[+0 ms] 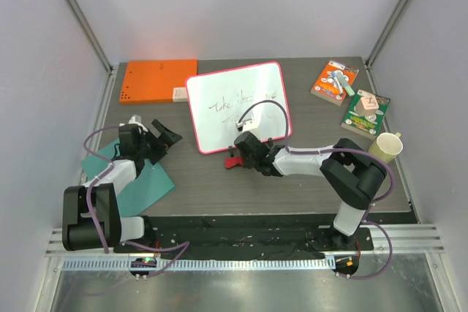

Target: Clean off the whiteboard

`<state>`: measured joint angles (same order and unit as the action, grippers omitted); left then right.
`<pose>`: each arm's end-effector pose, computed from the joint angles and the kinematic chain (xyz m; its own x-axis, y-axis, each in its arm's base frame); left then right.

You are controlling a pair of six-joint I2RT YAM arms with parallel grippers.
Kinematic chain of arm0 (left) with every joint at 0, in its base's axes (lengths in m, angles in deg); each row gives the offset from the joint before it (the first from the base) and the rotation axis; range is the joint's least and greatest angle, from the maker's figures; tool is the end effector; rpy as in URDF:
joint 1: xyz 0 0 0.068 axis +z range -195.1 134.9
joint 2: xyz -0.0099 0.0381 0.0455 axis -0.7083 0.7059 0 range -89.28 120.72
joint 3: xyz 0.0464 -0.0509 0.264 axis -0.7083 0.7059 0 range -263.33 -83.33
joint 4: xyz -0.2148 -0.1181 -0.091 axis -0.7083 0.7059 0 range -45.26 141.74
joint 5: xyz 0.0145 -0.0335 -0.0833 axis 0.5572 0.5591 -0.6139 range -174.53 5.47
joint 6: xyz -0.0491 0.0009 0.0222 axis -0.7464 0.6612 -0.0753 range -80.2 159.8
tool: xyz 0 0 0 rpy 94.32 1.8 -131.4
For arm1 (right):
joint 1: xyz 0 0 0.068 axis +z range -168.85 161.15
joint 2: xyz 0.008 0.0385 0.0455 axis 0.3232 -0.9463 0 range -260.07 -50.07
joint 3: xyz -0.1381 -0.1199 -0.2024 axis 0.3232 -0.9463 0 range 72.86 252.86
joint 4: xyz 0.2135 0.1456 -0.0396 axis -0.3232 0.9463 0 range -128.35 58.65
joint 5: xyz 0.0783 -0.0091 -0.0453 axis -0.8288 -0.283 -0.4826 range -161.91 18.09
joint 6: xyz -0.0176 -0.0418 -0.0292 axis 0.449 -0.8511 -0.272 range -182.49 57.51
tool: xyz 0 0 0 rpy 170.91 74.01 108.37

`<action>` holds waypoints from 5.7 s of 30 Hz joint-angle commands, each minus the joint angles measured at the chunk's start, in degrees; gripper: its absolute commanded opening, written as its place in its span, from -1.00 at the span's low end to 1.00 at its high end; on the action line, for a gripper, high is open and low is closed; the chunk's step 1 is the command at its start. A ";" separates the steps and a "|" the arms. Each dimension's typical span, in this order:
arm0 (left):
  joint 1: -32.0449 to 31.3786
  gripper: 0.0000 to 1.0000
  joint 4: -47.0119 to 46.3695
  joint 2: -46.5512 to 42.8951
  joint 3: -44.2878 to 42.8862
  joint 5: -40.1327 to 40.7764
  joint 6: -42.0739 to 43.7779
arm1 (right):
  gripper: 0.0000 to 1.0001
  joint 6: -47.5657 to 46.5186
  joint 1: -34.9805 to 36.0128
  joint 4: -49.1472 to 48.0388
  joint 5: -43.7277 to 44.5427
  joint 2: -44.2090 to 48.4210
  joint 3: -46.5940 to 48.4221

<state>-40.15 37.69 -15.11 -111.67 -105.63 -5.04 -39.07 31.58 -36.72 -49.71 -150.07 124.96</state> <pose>0.2455 0.0084 0.1664 -0.5829 -0.7108 -0.3936 -0.2989 0.6381 -0.7096 0.2296 0.2565 0.1505 -0.6663 -0.2286 -0.7098 -0.3191 0.9477 -0.0057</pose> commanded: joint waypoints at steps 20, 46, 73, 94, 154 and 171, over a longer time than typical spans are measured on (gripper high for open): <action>0.06 0.96 -0.25 5.02 -4.00 -2.36 0.10 | -0.62 -5.65 9.51 3.13 0.39 14.30 -3.31; -0.29 0.93 1.42 8.27 -5.68 -2.89 -0.86 | 0.41 -13.75 9.42 -6.64 -12.97 -3.44 7.75; -2.22 1.00 -5.86 8.09 -9.19 -3.68 -1.03 | -0.70 -11.56 6.17 -4.97 -12.61 0.59 6.27; -3.89 0.97 -48.93 32.52 -21.31 -18.62 -11.76 | -0.70 -11.12 -17.38 -5.05 -20.79 15.99 11.80; -7.59 -1.00 -66.95 46.50 -28.18 -33.30 -13.96 | -0.98 -12.96 -3.59 -11.91 -5.08 -20.50 29.12; -7.50 -1.00 -66.96 46.41 -27.82 -32.51 -13.70 | -0.98 -13.31 -18.71 -7.87 -0.64 -11.79 18.22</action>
<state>-47.38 -28.10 31.53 -140.15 -135.07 -27.40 -49.61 12.89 -53.53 -48.73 -159.84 146.75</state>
